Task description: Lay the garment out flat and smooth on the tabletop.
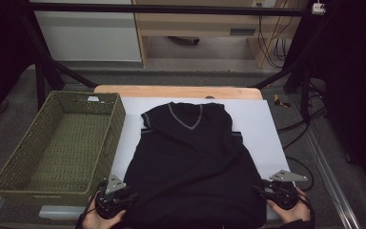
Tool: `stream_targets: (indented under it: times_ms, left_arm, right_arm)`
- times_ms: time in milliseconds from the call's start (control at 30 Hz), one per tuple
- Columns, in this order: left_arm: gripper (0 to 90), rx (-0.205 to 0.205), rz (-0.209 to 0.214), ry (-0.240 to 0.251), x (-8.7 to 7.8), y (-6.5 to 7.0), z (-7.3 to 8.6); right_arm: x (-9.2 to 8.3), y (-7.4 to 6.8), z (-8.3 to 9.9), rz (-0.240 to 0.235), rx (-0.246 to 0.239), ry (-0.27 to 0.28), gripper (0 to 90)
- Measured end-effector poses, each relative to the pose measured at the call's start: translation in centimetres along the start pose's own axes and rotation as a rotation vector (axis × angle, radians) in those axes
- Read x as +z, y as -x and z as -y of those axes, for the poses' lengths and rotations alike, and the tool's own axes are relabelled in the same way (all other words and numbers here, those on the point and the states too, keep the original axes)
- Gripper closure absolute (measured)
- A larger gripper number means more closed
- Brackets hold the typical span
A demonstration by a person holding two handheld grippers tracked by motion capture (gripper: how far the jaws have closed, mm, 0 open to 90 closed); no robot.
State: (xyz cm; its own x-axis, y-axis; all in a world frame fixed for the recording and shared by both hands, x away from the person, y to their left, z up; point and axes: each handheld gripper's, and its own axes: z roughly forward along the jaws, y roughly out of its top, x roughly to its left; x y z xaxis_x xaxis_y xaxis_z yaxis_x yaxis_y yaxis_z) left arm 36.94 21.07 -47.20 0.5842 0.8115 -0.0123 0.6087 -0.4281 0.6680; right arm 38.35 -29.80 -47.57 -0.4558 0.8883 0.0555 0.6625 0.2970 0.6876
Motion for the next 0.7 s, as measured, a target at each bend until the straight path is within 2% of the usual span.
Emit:
stream_targets:
  times_ms: [67, 100, 133, 267, 367, 433, 467, 533, 600, 667, 700]
  left_arm:
    - [82.5, 0.019, -0.006, -0.014, 0.0, 0.1, -0.1]
    - [87.2, 0.024, -0.012, -0.018, 0.0, 0.3, -0.2]
    - [88.6, 0.036, -0.016, -0.024, 0.0, 0.3, -0.2]
    - [90.0, 0.055, -0.013, -0.046, -0.8, 0.3, -0.1]
    - [90.0, 0.089, -0.033, -0.050, -2.8, 0.5, -0.1]
    - [90.0, 0.092, -0.040, -0.020, -4.6, 0.4, -0.4]
    - [90.0, 0.082, -0.026, -0.003, -5.5, 0.3, -0.6]
    - [89.8, 0.065, 0.002, 0.042, -6.5, 0.1, -1.1]
    - [86.6, 0.052, -0.002, 0.064, -6.5, 0.0, -1.5]
    - [66.9, 0.037, -0.003, 0.069, -5.7, 0.1, -1.7]
    - [63.0, 0.035, 0.002, 0.069, -5.1, 0.1, -1.8]
  right_arm:
    - [0.0, -0.1, -0.2, -0.044, 0.013, -0.012, 83.4]
    - [0.1, -0.1, -0.2, -0.061, 0.019, -0.013, 84.4]
    - [0.0, -0.2, -0.3, -0.058, 0.017, -0.017, 85.2]
    - [-1.0, 0.0, -0.2, -0.071, 0.027, -0.009, 85.8]
    - [-2.7, 0.2, 0.1, -0.092, 0.039, -0.017, 85.8]
    - [-4.0, 0.3, 0.6, -0.114, 0.043, -0.030, 85.1]
    - [-4.6, 0.3, 0.8, -0.129, 0.058, -0.033, 84.1]
    - [-5.4, 0.2, 1.1, -0.148, 0.061, -0.047, 73.7]
    - [-5.4, 0.1, 1.1, -0.103, 0.051, -0.013, 56.2]
    - [-4.9, 0.2, 0.8, -0.082, 0.044, 0.025, 49.9]
    - [-4.4, 0.3, 0.6, -0.072, 0.045, 0.037, 47.7]
